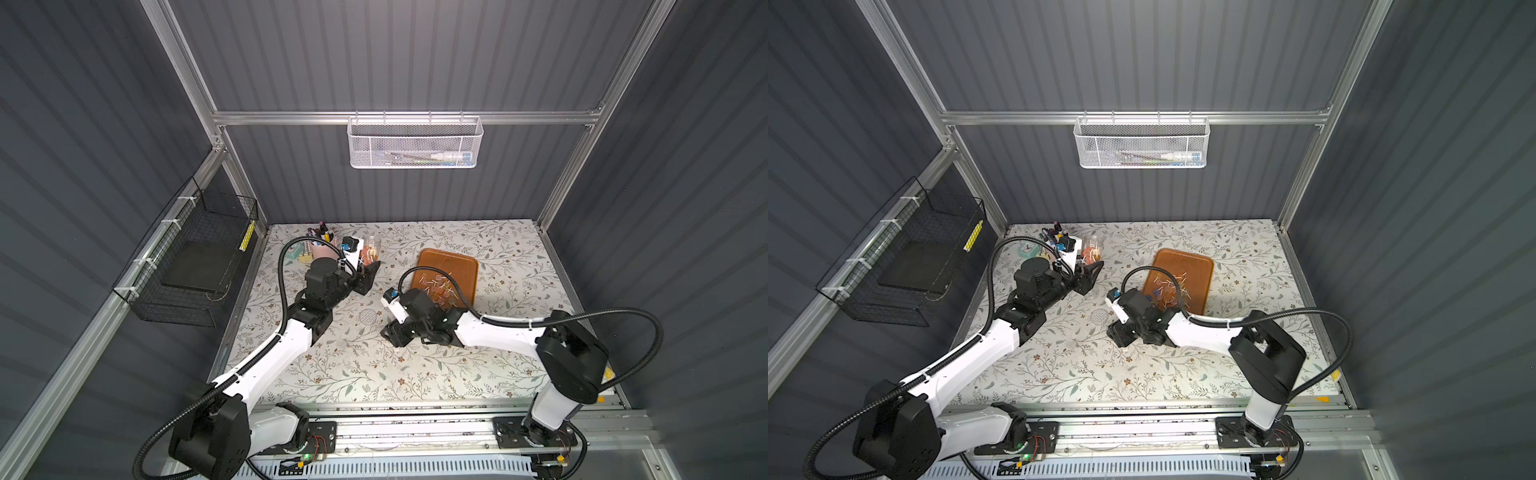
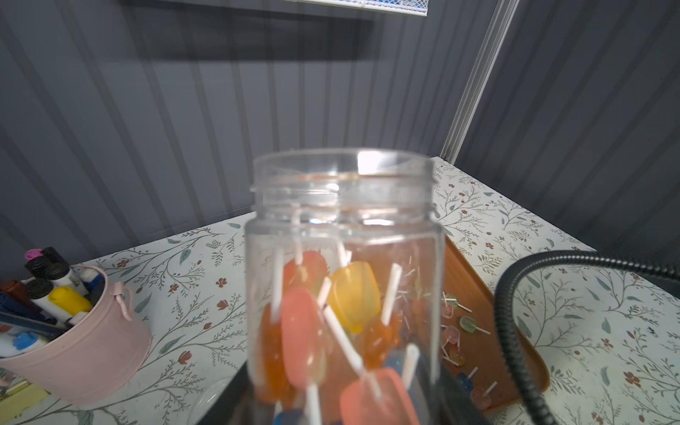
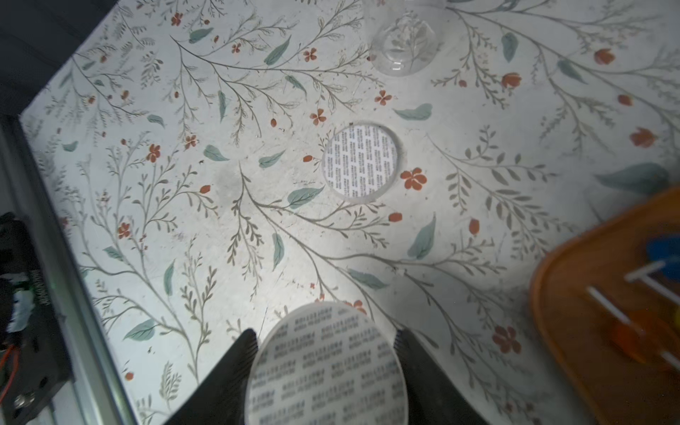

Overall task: Pour the candies out of the jar
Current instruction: Place the lid at the center of the board.

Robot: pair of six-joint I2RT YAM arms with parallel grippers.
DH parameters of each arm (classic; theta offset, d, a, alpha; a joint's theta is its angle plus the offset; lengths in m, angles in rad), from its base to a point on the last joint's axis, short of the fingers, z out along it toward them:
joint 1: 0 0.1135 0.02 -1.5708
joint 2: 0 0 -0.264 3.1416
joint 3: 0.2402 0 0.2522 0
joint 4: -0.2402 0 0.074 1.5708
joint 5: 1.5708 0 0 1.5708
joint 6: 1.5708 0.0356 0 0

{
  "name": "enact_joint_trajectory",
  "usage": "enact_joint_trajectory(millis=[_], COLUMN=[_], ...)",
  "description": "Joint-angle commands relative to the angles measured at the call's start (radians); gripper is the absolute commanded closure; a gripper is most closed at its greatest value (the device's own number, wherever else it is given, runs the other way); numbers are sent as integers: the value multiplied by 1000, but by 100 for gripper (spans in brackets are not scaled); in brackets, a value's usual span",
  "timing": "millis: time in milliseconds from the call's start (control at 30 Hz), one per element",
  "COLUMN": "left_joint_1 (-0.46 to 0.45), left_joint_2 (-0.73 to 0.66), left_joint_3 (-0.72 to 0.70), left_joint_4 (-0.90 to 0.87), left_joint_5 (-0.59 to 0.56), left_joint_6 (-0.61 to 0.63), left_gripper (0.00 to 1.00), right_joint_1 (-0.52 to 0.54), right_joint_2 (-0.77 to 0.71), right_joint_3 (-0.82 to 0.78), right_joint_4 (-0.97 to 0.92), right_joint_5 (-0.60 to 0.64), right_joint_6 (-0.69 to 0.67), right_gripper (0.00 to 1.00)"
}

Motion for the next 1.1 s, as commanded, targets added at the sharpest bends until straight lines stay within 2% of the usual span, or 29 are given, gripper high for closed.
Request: enact_joint_trajectory(millis=[0,67,267,367,733,933,1067], left_joint_1=[13,16,19,19,19,19,19], left_joint_2=[-27,-28,-37,-37,-38,-36,-11], left_joint_3=[-1,0,-8,-6,-4,7,40], left_joint_4=[37,37,39,38,41,26,-12], left_joint_5=[-8,0,-1,0,14,30,77], left_joint_6=[-21,-24,-24,-24,-24,-13,-7], left_gripper=[100,100,100,100,100,100,100], right_joint_1=[34,51,56,72,72,63,-5], right_joint_2=[65,105,177,223,250,188,50], right_joint_3=[93,128,205,244,259,240,180], right_joint_4=[-77,-120,-219,-287,-310,-310,-289], right_joint_5=[102,125,29,38,37,57,6], right_joint_6=[-79,-110,-163,-191,-193,-178,-99], right_gripper=[41,40,39,38,34,26,17])
